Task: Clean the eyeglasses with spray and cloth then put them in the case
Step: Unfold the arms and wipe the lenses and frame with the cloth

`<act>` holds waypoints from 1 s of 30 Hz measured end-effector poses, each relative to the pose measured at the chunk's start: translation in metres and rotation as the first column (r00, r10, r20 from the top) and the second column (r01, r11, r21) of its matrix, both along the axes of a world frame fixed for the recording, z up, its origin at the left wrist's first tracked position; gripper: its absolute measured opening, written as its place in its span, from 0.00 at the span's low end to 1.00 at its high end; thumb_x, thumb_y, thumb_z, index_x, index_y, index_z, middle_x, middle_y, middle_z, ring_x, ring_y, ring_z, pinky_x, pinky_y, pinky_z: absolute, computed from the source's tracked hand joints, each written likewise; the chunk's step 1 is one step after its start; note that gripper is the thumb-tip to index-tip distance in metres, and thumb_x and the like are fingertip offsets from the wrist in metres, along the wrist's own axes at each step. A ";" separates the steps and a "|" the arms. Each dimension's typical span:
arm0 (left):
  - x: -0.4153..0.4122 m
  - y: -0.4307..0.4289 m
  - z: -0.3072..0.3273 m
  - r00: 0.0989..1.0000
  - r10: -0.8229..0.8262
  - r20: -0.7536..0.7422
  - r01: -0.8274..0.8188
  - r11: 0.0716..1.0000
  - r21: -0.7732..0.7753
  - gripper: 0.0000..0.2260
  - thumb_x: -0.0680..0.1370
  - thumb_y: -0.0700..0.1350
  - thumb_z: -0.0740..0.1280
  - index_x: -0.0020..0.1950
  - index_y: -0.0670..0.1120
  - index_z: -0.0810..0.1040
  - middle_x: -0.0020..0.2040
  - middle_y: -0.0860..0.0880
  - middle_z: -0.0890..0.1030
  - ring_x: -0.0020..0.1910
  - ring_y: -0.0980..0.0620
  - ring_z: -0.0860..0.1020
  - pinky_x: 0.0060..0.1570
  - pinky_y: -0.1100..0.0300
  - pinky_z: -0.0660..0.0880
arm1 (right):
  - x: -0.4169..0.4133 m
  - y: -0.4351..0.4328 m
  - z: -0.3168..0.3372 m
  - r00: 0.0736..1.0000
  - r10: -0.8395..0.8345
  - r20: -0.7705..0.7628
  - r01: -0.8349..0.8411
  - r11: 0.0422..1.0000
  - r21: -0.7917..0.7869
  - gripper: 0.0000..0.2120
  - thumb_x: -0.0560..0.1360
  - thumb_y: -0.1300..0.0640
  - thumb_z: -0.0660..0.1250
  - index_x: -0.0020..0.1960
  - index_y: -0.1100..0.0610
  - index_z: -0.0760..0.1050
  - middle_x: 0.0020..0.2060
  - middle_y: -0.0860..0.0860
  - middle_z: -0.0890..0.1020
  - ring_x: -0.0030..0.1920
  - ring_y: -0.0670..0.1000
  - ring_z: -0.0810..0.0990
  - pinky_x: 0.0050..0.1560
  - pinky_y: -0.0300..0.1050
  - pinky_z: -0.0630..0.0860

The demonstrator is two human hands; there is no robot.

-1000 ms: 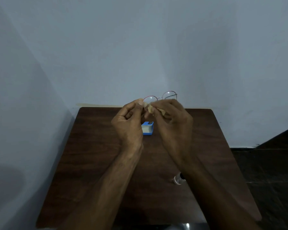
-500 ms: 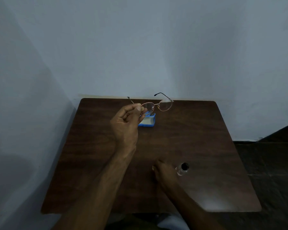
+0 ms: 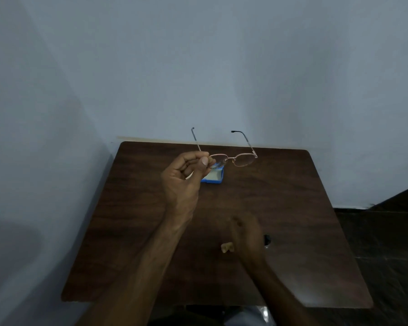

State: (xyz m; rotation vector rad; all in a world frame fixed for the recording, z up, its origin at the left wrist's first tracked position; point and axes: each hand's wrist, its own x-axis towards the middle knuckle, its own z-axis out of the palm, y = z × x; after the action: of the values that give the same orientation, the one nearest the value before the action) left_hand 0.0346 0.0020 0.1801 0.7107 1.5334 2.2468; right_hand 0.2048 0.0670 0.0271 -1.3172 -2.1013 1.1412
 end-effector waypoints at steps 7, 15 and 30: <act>-0.004 -0.017 0.017 0.957 -0.093 -0.276 0.066 0.992 -0.105 0.10 0.80 0.35 0.74 0.61 0.41 0.82 0.54 0.42 0.87 0.56 0.44 0.87 0.60 0.42 0.83 | -0.014 0.068 0.181 0.762 -0.101 -0.640 -0.086 0.963 -0.255 0.18 0.85 0.50 0.64 0.52 0.61 0.86 0.34 0.59 0.74 0.33 0.51 0.74 0.32 0.47 0.76; -0.007 -0.028 0.028 0.935 -0.041 -0.352 0.009 0.996 -0.094 0.17 0.79 0.33 0.73 0.68 0.38 0.79 0.56 0.44 0.88 0.59 0.53 0.86 0.58 0.57 0.84 | -0.014 0.068 0.204 0.815 0.194 -0.547 -0.104 0.976 0.192 0.12 0.84 0.56 0.67 0.50 0.63 0.84 0.33 0.49 0.81 0.29 0.62 0.72 0.31 0.50 0.71; -0.012 -0.023 0.012 1.000 -0.009 0.008 0.010 0.987 -0.162 0.10 0.81 0.40 0.73 0.61 0.39 0.84 0.48 0.44 0.89 0.44 0.45 0.89 0.42 0.55 0.86 | -0.026 0.053 0.183 0.900 0.226 -0.372 0.083 0.749 0.657 0.05 0.78 0.63 0.75 0.49 0.66 0.84 0.39 0.56 0.81 0.39 0.51 0.80 0.42 0.39 0.78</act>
State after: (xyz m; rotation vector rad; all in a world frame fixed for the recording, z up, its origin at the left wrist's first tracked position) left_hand 0.0230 -0.0214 0.1917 0.6604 1.6822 2.0861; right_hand 0.1785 0.1205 0.2100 -0.5752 -1.9400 0.5288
